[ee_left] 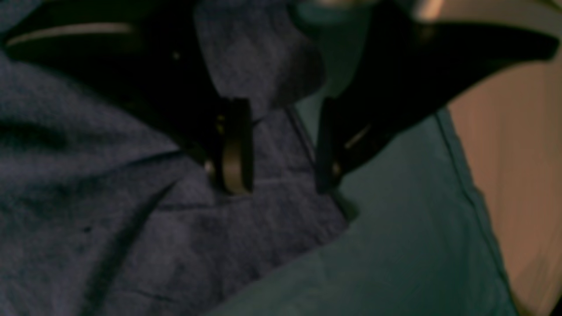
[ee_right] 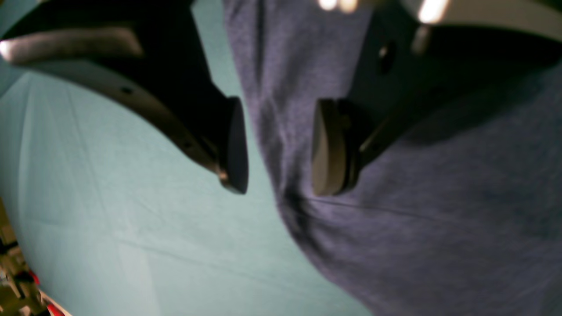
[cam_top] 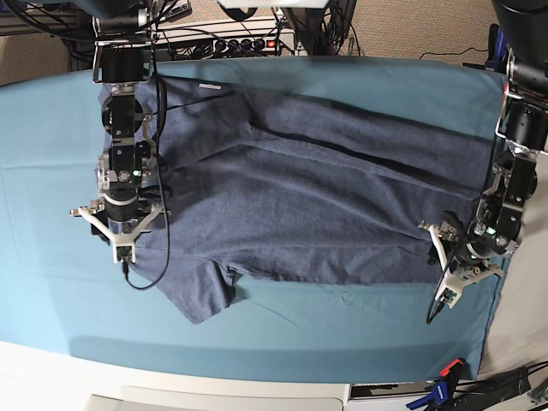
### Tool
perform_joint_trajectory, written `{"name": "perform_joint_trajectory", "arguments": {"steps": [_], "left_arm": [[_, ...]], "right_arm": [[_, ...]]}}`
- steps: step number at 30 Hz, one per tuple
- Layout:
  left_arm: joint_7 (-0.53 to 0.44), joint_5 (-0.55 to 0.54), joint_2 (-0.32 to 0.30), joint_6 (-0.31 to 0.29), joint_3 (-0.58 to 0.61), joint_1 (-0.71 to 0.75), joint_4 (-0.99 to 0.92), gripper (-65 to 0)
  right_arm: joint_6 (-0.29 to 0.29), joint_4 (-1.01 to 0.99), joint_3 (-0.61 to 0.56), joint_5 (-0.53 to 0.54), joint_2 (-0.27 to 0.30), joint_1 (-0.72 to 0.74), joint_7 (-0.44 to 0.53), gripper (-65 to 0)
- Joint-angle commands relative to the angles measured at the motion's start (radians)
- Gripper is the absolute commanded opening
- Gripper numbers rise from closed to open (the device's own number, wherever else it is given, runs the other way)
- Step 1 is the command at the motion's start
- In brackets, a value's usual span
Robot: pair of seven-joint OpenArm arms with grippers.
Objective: Fold the T-shirt properly
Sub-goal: 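Move both grippers along the shirt's sides toward the hem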
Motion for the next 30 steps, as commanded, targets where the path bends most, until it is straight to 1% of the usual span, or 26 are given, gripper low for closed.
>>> {"name": "perform_joint_trajectory", "arguments": {"steps": [1, 4, 7, 9, 10, 12, 16, 18, 21, 24, 30], "left_arm": [[-0.009, -0.005, -0.014, 0.005, -0.008, -0.024, 0.010, -39.5], [-0.004, -0.005, -0.013, 0.005, -0.008, -0.019, 0.010, -39.5], [0.025, -0.006, -0.014, 0.002, -0.008, -0.013, 0.010, -39.5], [0.023, -0.006, -0.014, 0.000, -0.008, -0.003, 0.010, -39.5], [0.018, -0.006, -0.013, 0.000, -0.008, -0.001, 0.010, -39.5], [0.016, -0.005, -0.011, 0.006, -0.008, -0.003, 0.010, -39.5], [0.009, 0.010, -0.011, 0.045, -0.008, -0.013, -0.004, -39.5], [-0.006, 0.010, -0.011, 0.045, -0.008, -0.020, -0.029, -39.5], [-0.025, 0.010, -0.009, 0.048, -0.008, -0.045, -0.082, -39.5], [-0.032, -0.007, 0.006, 0.054, -0.008, -0.095, -0.171, -39.5], [-0.039, -0.079, 0.077, 0.044, -0.008, -0.250, -0.428, -39.5]], "right_arm": [[-0.007, 0.014, -0.006, -0.024, 0.010, 0.022, 0.017, -40.0], [-0.008, 0.014, -0.029, -0.042, 0.010, 0.023, 0.006, -40.0], [0.001, 0.014, -0.051, -0.042, 0.010, 0.021, -0.029, -40.0], [0.061, 0.014, -0.064, -0.042, 0.013, 0.017, -0.030, -40.0], [0.074, 0.014, -0.069, -0.041, 0.012, 0.016, -0.030, -40.0], [0.074, 0.014, -0.076, -0.041, 0.012, 0.018, -0.024, -40.0], [0.074, 0.014, -0.076, -0.041, 0.012, 0.018, -0.017, -40.0], [0.074, 0.014, -0.076, -0.041, 0.012, 0.018, -0.016, -40.0], [0.074, 0.014, -0.076, -0.041, 0.012, 0.018, -0.014, -40.0], [0.074, 0.014, -0.076, -0.041, 0.012, 0.018, -0.005, -40.0], [0.074, 0.014, -0.076, -0.040, 0.012, 0.018, -0.002, -40.0]]}}
